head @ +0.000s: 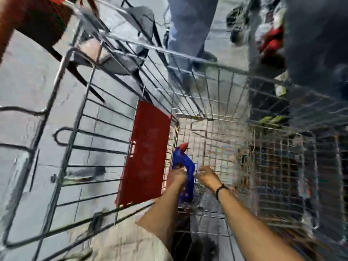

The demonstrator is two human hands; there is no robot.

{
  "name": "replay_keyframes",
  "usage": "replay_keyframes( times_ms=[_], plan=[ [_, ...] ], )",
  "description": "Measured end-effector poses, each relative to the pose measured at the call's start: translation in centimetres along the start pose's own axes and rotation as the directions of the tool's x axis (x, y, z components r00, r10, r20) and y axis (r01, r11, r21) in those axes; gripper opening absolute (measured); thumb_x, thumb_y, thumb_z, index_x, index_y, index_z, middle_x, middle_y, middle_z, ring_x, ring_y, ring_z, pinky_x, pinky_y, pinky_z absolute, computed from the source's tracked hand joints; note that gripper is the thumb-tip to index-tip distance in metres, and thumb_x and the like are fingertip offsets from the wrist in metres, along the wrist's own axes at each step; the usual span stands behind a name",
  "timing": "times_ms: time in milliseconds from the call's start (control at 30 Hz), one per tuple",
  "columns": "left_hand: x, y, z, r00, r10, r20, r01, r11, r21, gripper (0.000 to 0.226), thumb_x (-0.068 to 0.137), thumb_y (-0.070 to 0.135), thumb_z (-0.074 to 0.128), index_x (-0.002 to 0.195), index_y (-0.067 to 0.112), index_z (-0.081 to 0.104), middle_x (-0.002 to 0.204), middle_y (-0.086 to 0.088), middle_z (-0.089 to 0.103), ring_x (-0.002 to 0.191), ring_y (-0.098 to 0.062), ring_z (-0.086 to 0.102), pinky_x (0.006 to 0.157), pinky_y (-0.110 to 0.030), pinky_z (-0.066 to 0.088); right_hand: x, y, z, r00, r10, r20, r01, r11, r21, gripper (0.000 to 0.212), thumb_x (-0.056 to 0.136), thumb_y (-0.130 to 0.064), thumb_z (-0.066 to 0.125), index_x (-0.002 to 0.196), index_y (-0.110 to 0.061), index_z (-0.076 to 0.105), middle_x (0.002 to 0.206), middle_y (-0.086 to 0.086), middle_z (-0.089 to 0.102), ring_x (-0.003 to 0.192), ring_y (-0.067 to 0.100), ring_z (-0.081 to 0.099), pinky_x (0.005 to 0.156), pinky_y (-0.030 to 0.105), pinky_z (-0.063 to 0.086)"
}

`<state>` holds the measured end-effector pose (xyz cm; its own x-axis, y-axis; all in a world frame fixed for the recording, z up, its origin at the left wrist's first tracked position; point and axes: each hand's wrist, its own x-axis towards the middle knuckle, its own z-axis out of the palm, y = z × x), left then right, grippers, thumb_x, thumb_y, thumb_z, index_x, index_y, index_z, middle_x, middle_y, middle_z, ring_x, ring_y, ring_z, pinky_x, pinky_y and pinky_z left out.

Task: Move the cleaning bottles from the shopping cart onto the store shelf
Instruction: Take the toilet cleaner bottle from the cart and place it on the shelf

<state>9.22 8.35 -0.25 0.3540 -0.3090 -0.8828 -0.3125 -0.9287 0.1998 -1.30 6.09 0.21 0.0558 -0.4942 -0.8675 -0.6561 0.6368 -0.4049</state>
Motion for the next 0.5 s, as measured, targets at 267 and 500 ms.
replay_keyframes(
  times_ms=[267, 500],
  plan=[
    [2.3, -2.4, 2.2, 0.957, 0.046, -0.285, -0.009, 0.991, 0.133, 0.035, 0.094, 0.021, 0.035, 0.11, -0.003, 0.054, 0.119, -0.022, 0.059, 0.112, -0.035, 0.053, 0.092, -0.04, 0.04, 3.5, 2.4, 3.6, 0.992, 0.074, 0.098, -0.082, 0.993, 0.089, 0.052, 0.083, -0.009, 0.065, 0.129, -0.001, 0.042, 0.131, 0.02, 0.055, 0.119, 0.031, 0.053, 0.087, 0.028, 0.044],
    [3.4, -2.7, 2.9, 0.974, -0.071, -0.214, 0.04, 0.988, -0.148, 0.032, 0.09, 0.022, 0.037, 0.105, 0.003, 0.057, 0.111, -0.023, 0.061, 0.097, -0.038, 0.06, 0.085, -0.046, 0.053, 4.4, 3.3, 2.3, 0.993, 0.014, 0.12, -0.025, 0.996, 0.085, 0.046, 0.078, -0.017, 0.072, 0.117, 0.0, 0.054, 0.122, 0.02, 0.062, 0.112, 0.033, 0.058, 0.099, 0.041, 0.047]
  ],
)
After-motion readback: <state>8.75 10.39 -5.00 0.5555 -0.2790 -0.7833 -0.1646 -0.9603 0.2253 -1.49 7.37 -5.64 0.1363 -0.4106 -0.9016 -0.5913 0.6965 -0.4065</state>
